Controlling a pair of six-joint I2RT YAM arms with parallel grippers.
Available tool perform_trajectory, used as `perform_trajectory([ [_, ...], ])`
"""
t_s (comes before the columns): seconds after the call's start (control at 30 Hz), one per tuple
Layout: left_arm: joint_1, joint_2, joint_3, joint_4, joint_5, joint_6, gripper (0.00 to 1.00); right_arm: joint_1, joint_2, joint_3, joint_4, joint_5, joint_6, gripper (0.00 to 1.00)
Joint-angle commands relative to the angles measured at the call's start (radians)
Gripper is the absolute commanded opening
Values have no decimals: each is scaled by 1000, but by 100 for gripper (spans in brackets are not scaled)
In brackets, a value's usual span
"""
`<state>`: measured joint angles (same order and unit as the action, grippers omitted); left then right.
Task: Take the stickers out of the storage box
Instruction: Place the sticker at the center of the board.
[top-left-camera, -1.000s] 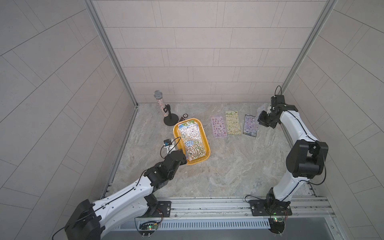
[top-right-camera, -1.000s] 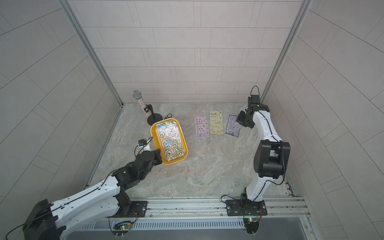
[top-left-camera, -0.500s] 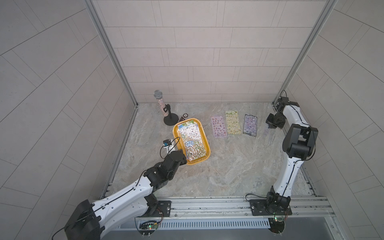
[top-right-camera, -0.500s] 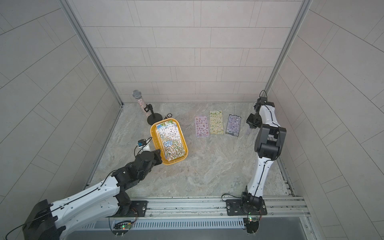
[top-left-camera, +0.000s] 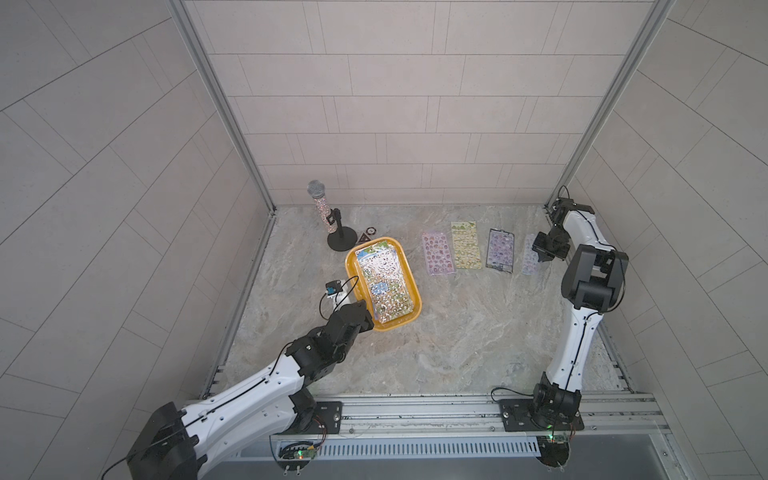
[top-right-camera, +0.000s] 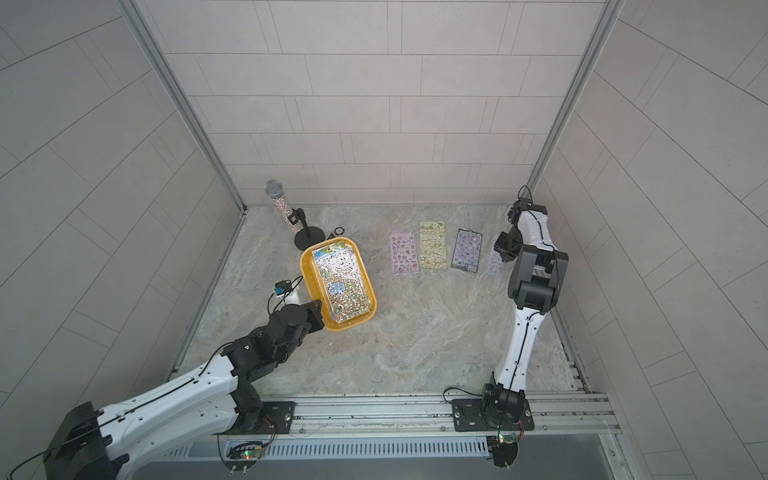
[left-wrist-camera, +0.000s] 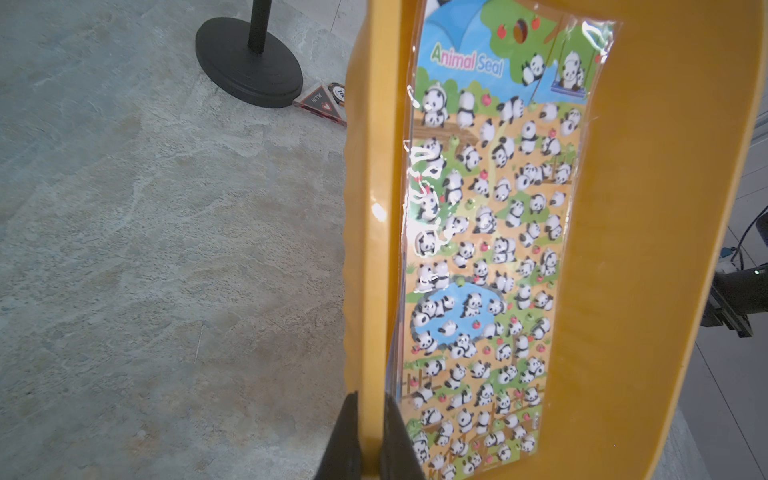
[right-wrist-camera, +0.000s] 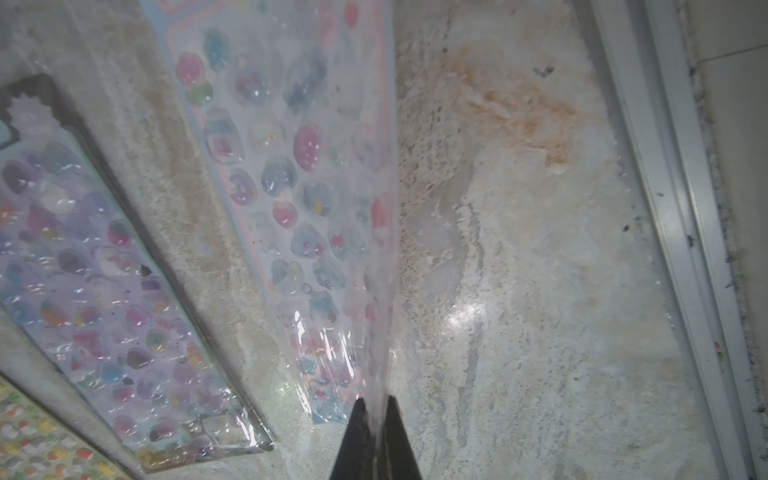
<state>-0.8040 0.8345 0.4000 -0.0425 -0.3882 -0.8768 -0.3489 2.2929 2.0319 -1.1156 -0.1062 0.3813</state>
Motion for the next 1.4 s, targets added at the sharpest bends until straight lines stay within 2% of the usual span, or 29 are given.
perform_trajectory([
  [0.0, -7, -26, -12, 34, -23, -20, 0, -1, 18, 33, -33, 106, -27, 8],
  [0.13, -23, -24, -15, 41, -33, -28, 0, 29, 90, 124, -74, 199, -56, 13],
  [0.27, -38, -5, -18, 55, -46, -34, 0, 84, 114, 142, -49, 348, -88, 22],
  [0.37, -40, -15, -12, 40, -50, -33, 0, 103, 135, 154, -36, 413, -104, 28],
  [0.73, -47, -4, -7, 41, -55, -41, 0, 104, 185, 179, -14, 485, -125, 35],
  [1.03, -50, 3, -7, 44, -55, -42, 0, 106, 170, 162, 15, 491, -114, 41],
  [1.2, -50, 3, -7, 44, -51, -43, 0, 127, 73, 70, 106, 488, -88, 45],
  [1.37, -51, 3, -3, 46, -43, -40, 0, 157, -97, -57, 216, 455, -38, 46],
])
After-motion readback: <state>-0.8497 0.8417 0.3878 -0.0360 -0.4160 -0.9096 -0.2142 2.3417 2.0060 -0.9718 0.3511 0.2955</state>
